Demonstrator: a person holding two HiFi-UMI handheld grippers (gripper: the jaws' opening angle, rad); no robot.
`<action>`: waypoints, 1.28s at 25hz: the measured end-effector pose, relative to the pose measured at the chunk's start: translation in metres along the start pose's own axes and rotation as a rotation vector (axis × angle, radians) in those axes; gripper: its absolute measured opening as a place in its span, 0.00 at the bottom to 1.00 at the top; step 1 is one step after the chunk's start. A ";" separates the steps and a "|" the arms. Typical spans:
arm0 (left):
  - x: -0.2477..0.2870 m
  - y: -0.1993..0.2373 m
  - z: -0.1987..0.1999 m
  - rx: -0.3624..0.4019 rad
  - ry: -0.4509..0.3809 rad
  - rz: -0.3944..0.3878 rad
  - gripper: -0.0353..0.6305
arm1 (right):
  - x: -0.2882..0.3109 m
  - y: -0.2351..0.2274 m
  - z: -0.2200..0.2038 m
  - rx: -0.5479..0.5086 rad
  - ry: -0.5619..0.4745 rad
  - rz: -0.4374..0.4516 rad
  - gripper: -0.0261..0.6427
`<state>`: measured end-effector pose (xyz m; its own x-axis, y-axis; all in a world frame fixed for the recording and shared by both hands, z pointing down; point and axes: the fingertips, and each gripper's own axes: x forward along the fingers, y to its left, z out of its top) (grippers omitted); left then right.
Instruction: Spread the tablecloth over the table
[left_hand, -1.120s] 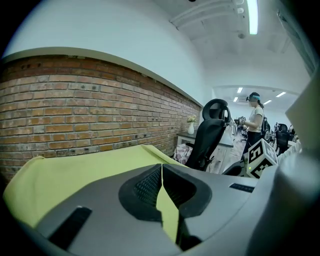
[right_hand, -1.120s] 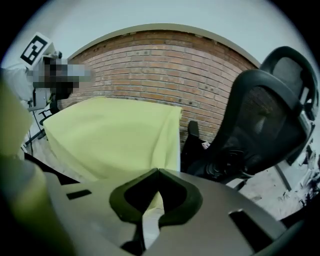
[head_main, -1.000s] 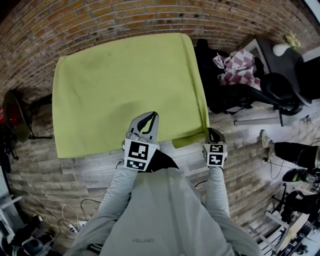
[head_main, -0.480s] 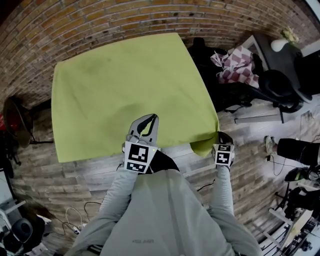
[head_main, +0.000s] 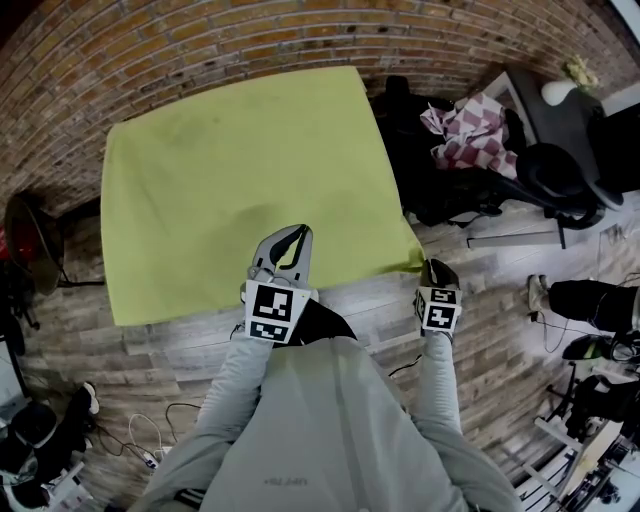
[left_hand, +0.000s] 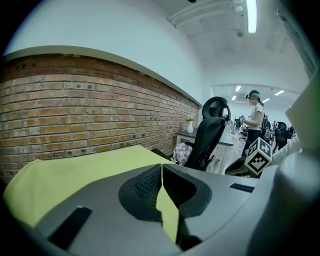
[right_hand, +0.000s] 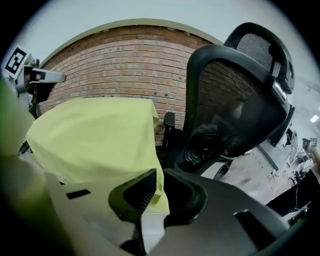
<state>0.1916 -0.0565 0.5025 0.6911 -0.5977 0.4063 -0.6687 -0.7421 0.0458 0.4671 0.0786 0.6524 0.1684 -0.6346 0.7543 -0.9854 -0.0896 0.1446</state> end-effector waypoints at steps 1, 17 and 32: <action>0.000 0.001 0.000 -0.001 -0.001 0.004 0.10 | -0.001 0.001 0.004 -0.003 -0.010 0.003 0.08; -0.021 0.027 0.017 -0.020 -0.060 0.084 0.10 | -0.020 0.059 0.099 -0.085 -0.210 0.122 0.08; -0.154 0.169 0.026 -0.073 -0.134 0.424 0.10 | -0.061 0.221 0.273 -0.198 -0.543 0.368 0.08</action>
<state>-0.0207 -0.0974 0.4234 0.3784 -0.8817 0.2817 -0.9146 -0.4030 -0.0329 0.2325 -0.1120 0.4637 -0.2636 -0.8964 0.3564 -0.9444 0.3151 0.0938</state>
